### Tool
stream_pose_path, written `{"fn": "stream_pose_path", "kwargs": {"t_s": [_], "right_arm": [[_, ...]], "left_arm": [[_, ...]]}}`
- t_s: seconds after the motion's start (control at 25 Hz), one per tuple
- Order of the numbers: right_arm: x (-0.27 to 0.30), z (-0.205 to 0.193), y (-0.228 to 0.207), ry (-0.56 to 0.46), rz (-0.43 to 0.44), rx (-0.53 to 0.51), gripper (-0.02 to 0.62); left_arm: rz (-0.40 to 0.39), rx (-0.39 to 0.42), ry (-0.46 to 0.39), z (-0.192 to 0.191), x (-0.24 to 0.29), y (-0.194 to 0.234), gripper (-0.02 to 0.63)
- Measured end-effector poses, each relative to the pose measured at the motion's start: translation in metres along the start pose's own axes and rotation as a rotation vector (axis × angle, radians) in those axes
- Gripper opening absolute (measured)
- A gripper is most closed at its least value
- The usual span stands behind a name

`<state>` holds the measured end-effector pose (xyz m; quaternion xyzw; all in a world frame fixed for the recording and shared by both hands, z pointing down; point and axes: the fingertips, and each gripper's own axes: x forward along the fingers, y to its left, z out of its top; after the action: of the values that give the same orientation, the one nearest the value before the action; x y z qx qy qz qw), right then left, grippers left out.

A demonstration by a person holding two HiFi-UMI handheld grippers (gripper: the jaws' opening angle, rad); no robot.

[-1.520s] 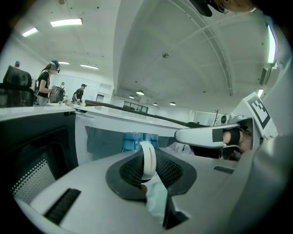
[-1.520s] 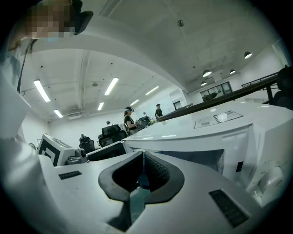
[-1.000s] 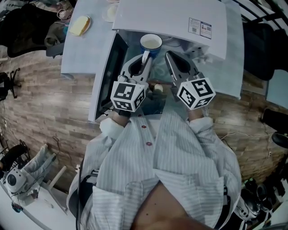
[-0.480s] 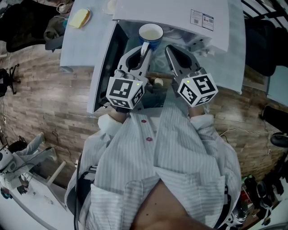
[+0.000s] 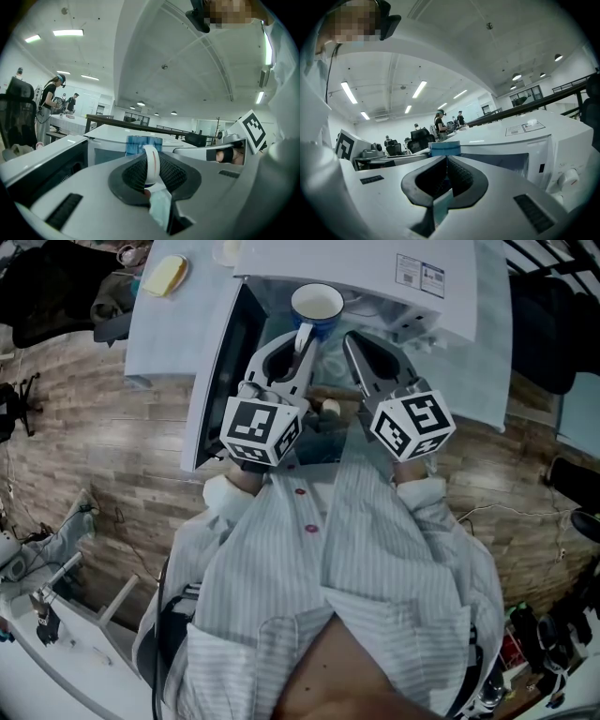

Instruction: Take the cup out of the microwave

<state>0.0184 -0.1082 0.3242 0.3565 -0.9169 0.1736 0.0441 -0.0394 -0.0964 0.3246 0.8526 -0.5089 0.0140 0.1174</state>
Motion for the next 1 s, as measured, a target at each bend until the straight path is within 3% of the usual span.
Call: {"fn": "stream_pose_path", "kwargs": {"t_s": [1.0], "right_arm": [[0.0068, -0.0099, 0.0037, 0.024, 0.006, 0.016, 0.034]], "left_arm": [[0.003, 0.004, -0.006, 0.0014, -0.0041, 0.0054, 0.063]]}}
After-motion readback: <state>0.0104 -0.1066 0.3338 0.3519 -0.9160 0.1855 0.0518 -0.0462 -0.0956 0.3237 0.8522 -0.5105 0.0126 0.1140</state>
